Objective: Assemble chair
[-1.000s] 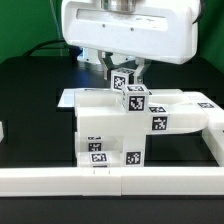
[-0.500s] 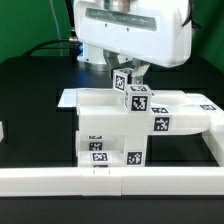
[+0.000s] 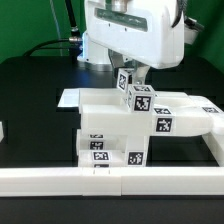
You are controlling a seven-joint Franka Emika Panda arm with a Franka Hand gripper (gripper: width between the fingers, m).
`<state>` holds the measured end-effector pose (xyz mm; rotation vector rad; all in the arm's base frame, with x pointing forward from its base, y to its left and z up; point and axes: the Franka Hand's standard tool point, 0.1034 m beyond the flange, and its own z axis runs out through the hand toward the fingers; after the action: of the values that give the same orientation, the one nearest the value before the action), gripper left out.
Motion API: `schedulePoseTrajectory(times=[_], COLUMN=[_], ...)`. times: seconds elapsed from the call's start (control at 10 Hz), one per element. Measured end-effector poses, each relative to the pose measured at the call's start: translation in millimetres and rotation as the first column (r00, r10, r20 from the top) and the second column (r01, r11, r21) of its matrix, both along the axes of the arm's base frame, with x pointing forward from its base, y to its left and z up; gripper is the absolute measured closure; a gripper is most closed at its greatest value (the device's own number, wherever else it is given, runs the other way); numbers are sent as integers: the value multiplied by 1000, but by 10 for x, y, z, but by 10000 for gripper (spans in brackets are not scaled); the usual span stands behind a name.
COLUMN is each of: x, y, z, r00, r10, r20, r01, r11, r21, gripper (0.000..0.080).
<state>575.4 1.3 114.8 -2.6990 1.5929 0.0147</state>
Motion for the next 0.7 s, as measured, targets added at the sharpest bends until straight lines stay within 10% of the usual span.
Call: schedulePoseTrajectory(times=[0.3,0.7], x=[18,17], y=[7,-3], z=[21,19], r00=[974,852], r10=[225,524], r20=[1,4], r01=[-225,-524], r11=[974,852], r21=[-3,-3], gripper=[155,151])
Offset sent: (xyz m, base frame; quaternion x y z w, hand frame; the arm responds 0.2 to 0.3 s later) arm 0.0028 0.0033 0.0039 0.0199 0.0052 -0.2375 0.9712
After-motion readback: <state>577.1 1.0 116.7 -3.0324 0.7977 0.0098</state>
